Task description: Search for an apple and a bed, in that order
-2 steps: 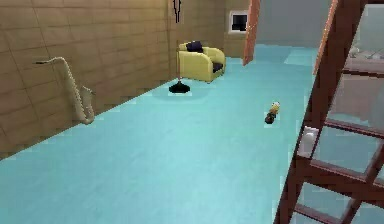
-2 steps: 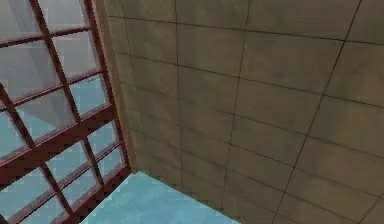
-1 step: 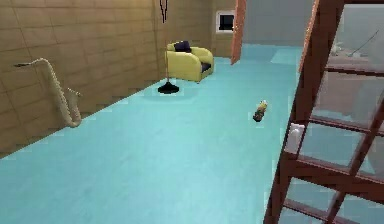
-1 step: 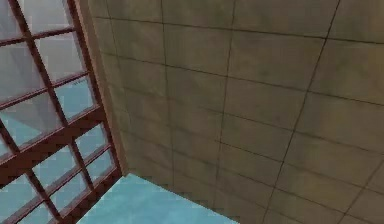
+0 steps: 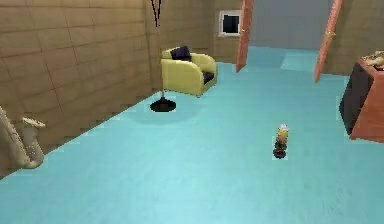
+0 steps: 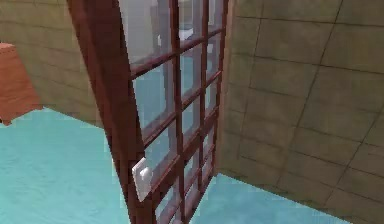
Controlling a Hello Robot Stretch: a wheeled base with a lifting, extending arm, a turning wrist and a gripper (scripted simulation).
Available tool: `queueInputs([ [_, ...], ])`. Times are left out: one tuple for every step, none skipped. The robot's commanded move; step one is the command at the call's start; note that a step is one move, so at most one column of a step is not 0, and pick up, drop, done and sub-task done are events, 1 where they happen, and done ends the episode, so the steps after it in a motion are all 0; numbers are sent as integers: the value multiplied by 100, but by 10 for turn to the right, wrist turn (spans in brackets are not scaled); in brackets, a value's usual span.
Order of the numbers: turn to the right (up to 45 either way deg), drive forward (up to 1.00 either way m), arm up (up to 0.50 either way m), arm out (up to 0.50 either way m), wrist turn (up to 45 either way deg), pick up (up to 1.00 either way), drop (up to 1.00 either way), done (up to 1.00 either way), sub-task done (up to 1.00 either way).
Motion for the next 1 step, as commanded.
queueInputs([
  [300,0,0,0,0,0,0,0,0],
])
